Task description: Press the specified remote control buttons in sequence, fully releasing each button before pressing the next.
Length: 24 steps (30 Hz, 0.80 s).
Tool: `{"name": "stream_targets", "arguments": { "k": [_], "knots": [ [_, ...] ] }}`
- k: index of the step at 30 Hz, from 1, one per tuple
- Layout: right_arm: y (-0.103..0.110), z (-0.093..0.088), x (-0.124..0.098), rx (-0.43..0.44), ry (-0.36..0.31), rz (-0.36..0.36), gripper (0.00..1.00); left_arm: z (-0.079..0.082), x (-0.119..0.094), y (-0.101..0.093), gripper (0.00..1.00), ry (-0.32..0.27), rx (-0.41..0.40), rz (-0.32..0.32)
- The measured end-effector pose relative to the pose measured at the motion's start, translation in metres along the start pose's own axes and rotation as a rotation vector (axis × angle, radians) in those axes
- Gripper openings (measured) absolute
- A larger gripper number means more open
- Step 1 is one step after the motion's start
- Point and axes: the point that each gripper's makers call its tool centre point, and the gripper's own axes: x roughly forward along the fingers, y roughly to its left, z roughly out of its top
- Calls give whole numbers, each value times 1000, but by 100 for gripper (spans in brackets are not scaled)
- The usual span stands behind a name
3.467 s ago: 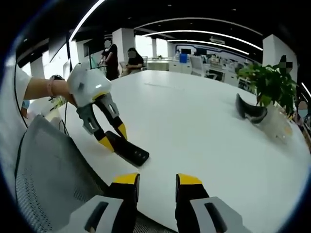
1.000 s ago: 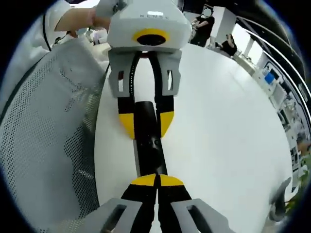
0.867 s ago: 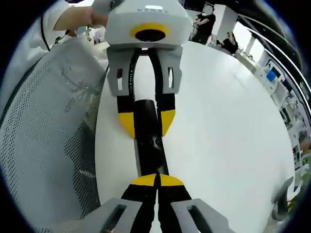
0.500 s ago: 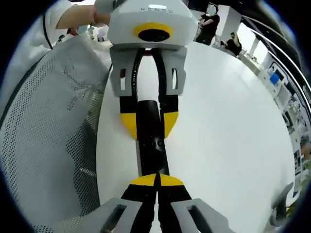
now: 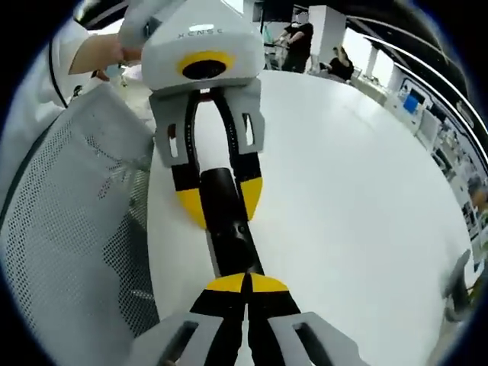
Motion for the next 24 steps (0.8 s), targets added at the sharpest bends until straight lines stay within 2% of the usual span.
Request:
{"name": "stream_targets", "arguments": {
  "k": [8, 10, 11, 12, 24],
  "knots": [
    [2, 12, 5, -55, -6, 11, 0, 0, 0, 0, 25, 0, 2, -1],
    [4, 13, 8, -72, 6, 24, 0, 0, -1, 0, 25, 0, 2, -1],
    [4, 8, 10, -100, 42, 24, 0, 0, -1, 0, 25, 0, 1, -1],
    [3, 12, 10, -138, 27, 22, 0, 0, -1, 0, 25, 0, 2, -1],
    [3, 10, 13, -167, 142, 63, 0, 0, -1, 0, 25, -7, 9, -9]
  ]
}}
